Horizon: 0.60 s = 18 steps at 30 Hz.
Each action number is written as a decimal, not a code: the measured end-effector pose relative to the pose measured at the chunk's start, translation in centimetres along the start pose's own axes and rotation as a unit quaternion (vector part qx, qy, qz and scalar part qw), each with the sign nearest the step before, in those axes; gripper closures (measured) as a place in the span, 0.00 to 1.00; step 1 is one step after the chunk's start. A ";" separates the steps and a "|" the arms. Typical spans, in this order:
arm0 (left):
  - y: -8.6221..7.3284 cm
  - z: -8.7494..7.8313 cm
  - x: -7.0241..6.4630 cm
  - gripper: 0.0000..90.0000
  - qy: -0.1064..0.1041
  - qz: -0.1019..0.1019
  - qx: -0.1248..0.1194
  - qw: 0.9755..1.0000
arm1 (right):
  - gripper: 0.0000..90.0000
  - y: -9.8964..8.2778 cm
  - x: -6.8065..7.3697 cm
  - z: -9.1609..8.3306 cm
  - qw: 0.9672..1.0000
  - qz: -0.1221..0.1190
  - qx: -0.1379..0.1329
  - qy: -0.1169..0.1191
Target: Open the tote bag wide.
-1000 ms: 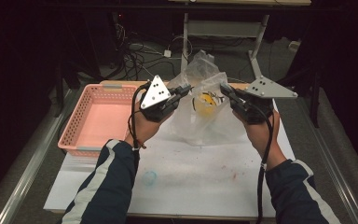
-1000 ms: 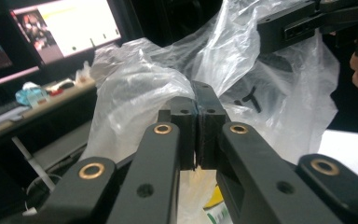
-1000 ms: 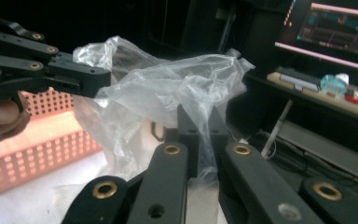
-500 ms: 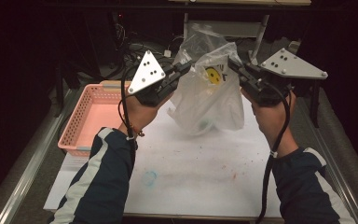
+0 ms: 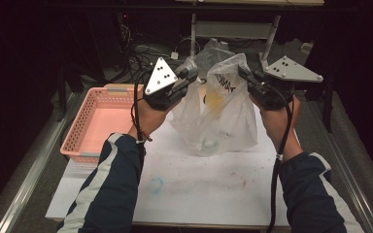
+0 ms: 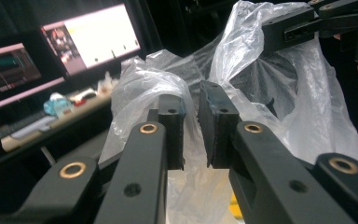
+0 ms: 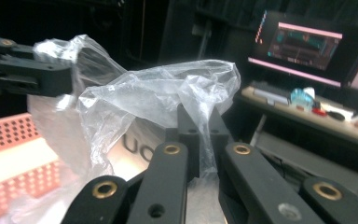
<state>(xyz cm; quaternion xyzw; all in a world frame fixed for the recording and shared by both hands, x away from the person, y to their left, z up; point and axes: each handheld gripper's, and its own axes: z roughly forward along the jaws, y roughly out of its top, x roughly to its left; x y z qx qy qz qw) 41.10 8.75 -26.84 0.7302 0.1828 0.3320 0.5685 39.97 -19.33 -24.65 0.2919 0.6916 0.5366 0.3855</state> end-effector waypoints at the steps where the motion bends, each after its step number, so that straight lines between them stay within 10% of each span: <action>1: -0.3 0.1 0.1 0.86 0.000 -0.005 0.001 1.000 | 1.00 -0.4 -0.2 0.3 1.000 0.003 0.005 -0.002; 10: -1.9 0.8 1.2 0.79 0.014 -0.005 0.049 0.999 | 1.00 -3.1 -2.2 2.7 0.997 -0.009 0.063 -0.038; 18: -1.4 2.4 4.4 0.96 0.064 0.012 0.084 0.994 | 1.00 -3.5 -6.5 4.1 0.988 -0.022 0.110 -0.101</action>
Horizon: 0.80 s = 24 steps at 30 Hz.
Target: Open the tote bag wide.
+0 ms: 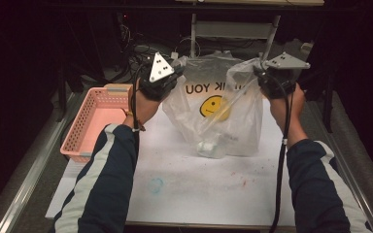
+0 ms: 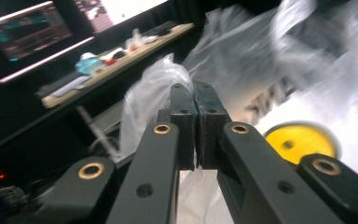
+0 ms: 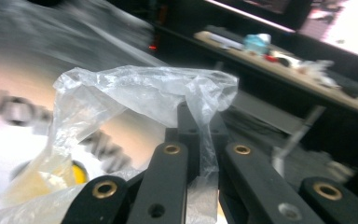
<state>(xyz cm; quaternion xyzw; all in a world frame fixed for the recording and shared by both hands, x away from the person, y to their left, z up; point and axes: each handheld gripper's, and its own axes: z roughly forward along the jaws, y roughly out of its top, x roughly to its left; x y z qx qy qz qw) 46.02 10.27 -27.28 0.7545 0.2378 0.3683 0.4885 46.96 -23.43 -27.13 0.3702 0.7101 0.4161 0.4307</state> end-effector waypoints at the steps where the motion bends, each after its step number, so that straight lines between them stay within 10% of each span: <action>1: 0.2 0.2 0.4 0.95 0.001 -0.007 -0.001 1.000 | 1.00 0.1 -0.7 0.1 1.000 0.002 0.003 -0.008; 12: -1.6 2.4 0.3 0.76 -0.002 -0.040 0.025 0.999 | 1.00 -2.1 -3.1 2.0 0.998 0.014 0.053 -0.039; 24: -3.3 -2.9 0.6 0.67 0.009 -0.067 -0.027 0.997 | 1.00 -2.9 -2.3 3.0 0.996 0.006 0.079 -0.043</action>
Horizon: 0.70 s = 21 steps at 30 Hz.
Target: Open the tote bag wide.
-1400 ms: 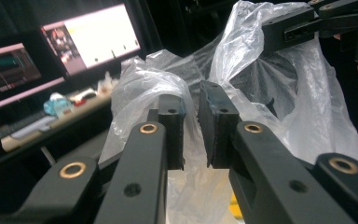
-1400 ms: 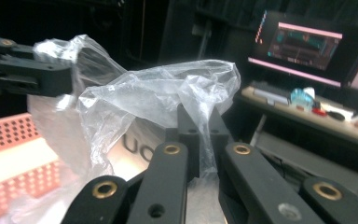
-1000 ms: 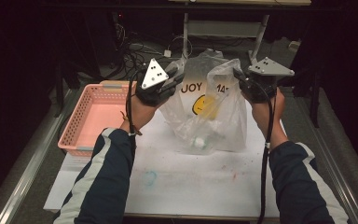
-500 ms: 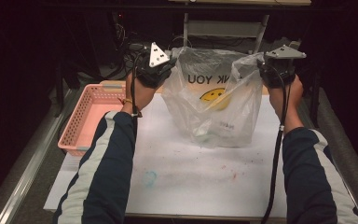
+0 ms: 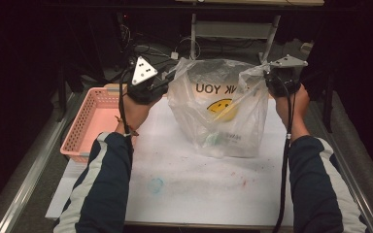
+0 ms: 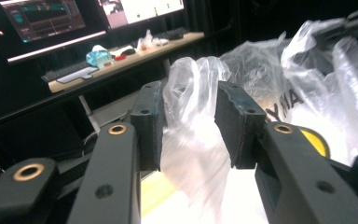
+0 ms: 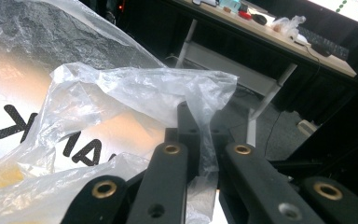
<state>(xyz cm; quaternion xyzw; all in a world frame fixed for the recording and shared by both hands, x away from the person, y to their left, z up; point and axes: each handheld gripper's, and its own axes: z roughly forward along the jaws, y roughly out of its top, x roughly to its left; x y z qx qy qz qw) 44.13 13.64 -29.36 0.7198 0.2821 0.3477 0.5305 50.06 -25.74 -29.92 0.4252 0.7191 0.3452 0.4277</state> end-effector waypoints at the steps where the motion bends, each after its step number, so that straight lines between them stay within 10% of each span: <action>1: -0.2 -0.4 -0.1 0.66 0.003 0.006 -0.001 1.000 | 1.00 0.0 0.0 0.0 1.000 0.002 0.003 -0.001; 21: -7.3 -2.5 -5.5 0.63 -0.054 0.054 0.058 0.995 | 0.54 0.7 -0.8 -3.3 0.999 0.019 -0.039 -0.002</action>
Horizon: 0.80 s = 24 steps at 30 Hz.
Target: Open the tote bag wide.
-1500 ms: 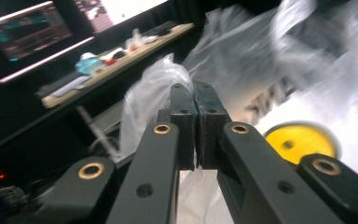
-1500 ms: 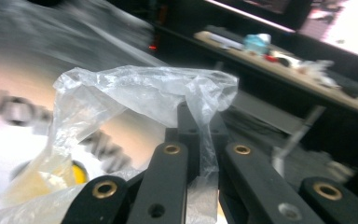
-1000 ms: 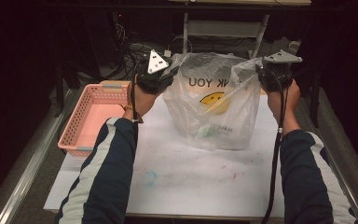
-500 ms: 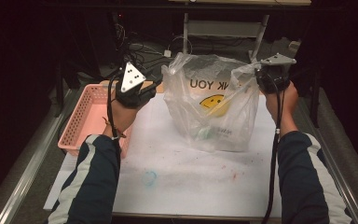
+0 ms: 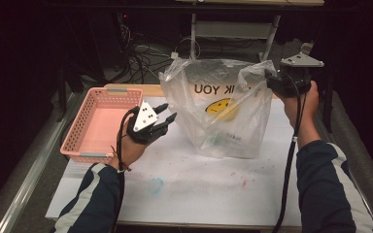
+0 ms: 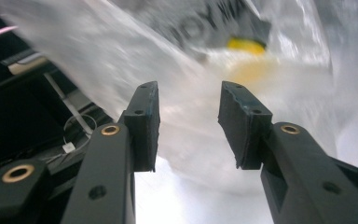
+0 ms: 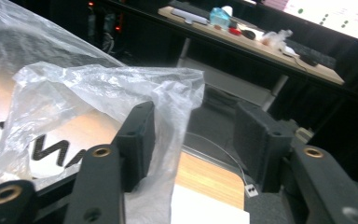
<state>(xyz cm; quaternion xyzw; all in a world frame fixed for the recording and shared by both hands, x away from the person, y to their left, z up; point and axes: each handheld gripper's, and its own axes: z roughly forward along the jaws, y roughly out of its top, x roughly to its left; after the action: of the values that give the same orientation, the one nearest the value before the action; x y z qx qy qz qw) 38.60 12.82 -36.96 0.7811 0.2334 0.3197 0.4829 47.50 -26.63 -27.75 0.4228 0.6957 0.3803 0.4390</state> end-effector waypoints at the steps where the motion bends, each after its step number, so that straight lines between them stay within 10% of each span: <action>1: -0.2 0.2 -0.2 0.63 -0.003 0.002 0.004 1.000 | 0.53 0.1 0.0 -0.2 1.000 0.000 -0.003 0.003; 16: 0.2 4.4 0.0 0.65 0.024 0.005 0.021 0.999 | 0.33 2.1 -0.5 -2.7 0.999 0.015 -0.036 0.030; 24: -0.2 3.2 0.1 0.63 0.016 -0.001 0.018 1.000 | 0.32 1.4 1.3 -4.0 0.997 0.002 -0.051 0.064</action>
<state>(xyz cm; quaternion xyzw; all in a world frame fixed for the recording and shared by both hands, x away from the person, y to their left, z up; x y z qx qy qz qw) 40.98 11.04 -38.15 0.7843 0.2481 0.3273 0.4650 43.83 -25.60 -25.57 0.3764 0.7013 0.4422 0.4136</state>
